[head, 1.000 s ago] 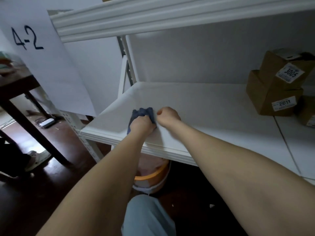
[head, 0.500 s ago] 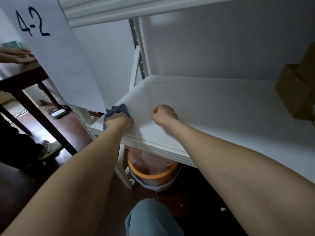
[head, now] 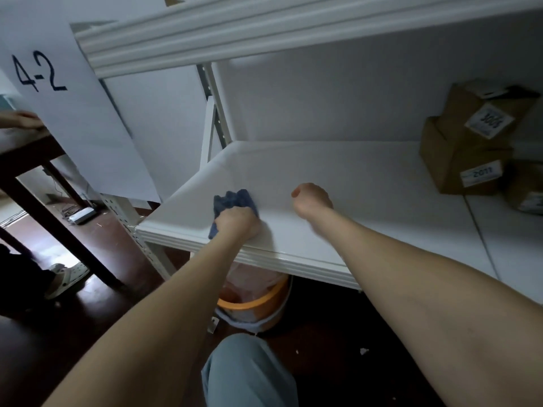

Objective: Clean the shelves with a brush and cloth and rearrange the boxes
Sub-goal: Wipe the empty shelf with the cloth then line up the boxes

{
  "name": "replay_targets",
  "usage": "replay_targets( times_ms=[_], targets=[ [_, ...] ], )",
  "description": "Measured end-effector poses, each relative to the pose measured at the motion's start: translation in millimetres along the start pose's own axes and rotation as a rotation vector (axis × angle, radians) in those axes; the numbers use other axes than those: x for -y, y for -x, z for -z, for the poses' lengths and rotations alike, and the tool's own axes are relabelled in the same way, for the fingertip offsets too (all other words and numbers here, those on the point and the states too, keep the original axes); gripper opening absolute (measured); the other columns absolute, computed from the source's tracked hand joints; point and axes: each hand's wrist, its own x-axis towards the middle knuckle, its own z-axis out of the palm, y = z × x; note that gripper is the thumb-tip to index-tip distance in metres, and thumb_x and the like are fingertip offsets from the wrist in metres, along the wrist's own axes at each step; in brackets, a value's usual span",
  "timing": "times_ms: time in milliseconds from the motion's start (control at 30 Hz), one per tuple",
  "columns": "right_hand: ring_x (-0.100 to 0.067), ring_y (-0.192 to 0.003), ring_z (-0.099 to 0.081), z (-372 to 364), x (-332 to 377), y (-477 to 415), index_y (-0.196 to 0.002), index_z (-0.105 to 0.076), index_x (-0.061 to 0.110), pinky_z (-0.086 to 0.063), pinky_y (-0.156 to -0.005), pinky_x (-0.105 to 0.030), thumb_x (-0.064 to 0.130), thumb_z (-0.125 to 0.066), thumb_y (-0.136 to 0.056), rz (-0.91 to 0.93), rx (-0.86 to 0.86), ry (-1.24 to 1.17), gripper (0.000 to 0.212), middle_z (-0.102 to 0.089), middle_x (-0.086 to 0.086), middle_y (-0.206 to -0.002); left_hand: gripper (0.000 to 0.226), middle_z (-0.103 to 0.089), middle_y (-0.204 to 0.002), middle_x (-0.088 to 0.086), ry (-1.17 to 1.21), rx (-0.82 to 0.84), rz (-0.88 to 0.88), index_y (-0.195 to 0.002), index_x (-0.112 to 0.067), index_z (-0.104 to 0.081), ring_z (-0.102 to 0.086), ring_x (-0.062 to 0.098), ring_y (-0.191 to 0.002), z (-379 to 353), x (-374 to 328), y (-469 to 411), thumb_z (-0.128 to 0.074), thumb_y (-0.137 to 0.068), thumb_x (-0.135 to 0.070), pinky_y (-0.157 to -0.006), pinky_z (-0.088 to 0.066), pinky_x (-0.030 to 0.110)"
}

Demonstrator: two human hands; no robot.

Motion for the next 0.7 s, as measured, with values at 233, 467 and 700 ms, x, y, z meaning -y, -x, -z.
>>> replay_targets(
  times_ms=[233,467,700],
  targets=[
    [-0.033,-0.111,-0.055,65.9,-73.2,31.0,-0.107,-0.064,0.008,-0.044,-0.080,-0.030,0.018,-0.047,-0.094,-0.138,-0.103,0.067,0.024,-0.059,-0.015,-0.121,0.068,-0.015,-0.156,0.011,-0.116,0.111,-0.272,-0.151,-0.018,-0.016,-0.020,0.038,-0.139,1.4,-143.1,85.9,-0.033,-0.089,-0.040,-0.077,-0.043,0.058],
    [-0.030,-0.108,-0.060,141.7,-141.7,59.4,-0.109,-0.067,0.008,-0.047,-0.080,-0.027,0.011,-0.052,-0.090,-0.254,-0.225,0.101,0.024,-0.063,-0.013,-0.118,0.054,-0.027,-0.152,0.018,-0.069,-0.050,-0.729,-0.148,-0.006,-0.022,-0.026,0.039,-0.138,3.4,-256.0,194.4,-0.033,-0.100,-0.027,-0.109,-0.029,0.050],
    [-0.030,-0.105,-0.061,183.5,-169.0,65.1,-0.111,-0.066,0.010,-0.051,-0.083,-0.032,0.010,-0.040,-0.095,-0.276,-0.332,0.109,0.031,-0.063,-0.014,-0.118,0.049,-0.029,-0.152,0.012,0.086,0.035,-0.892,-0.147,-0.020,-0.030,-0.036,0.034,-0.134,20.6,-281.2,172.9,-0.030,-0.100,-0.037,-0.100,-0.038,0.050]
  ],
)
